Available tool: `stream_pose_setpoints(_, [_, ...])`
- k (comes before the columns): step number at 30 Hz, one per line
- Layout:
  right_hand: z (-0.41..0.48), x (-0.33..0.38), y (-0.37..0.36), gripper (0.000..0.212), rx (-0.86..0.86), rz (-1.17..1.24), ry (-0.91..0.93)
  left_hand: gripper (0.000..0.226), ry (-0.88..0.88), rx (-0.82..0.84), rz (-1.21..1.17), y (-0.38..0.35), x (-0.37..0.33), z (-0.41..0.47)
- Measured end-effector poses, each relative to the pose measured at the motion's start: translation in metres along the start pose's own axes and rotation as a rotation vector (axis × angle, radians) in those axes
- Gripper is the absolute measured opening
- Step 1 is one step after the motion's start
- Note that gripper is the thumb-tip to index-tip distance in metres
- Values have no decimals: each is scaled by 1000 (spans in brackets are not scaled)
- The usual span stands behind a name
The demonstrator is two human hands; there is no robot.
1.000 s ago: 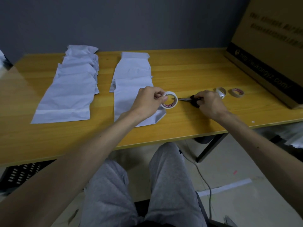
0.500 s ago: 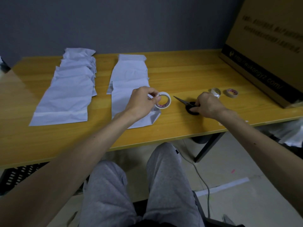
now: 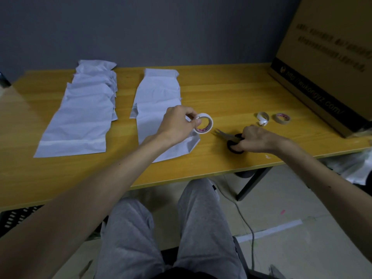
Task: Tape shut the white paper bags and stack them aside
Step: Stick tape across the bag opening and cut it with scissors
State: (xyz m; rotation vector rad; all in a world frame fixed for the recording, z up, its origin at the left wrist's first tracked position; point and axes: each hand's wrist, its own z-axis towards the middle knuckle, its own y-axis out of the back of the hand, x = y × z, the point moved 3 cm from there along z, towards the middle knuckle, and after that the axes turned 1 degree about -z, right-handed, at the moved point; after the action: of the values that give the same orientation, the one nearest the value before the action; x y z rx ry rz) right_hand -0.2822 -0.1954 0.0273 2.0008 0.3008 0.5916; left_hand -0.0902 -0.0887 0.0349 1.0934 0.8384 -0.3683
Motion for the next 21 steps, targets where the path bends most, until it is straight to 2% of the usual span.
stream_pose_setpoints(3, [-14, -1, -2, 36, 112, 104, 1, 16, 11, -12, -6, -1, 3, -1])
stream_pose_setpoints(7, [-23, 3, 0, 37, 66, 289, 42, 16, 17, -23, -15, -1, 4, -3])
stream_pose_setpoints(13, [-26, 12, -3, 43, 62, 291, 109, 14, 22, -41, -18, -1, 2, -1])
stream_pose_setpoints(21, [-29, 22, -7, 40, -22, 311, 137, 16, 24, -62, -6, 0, 0, 0])
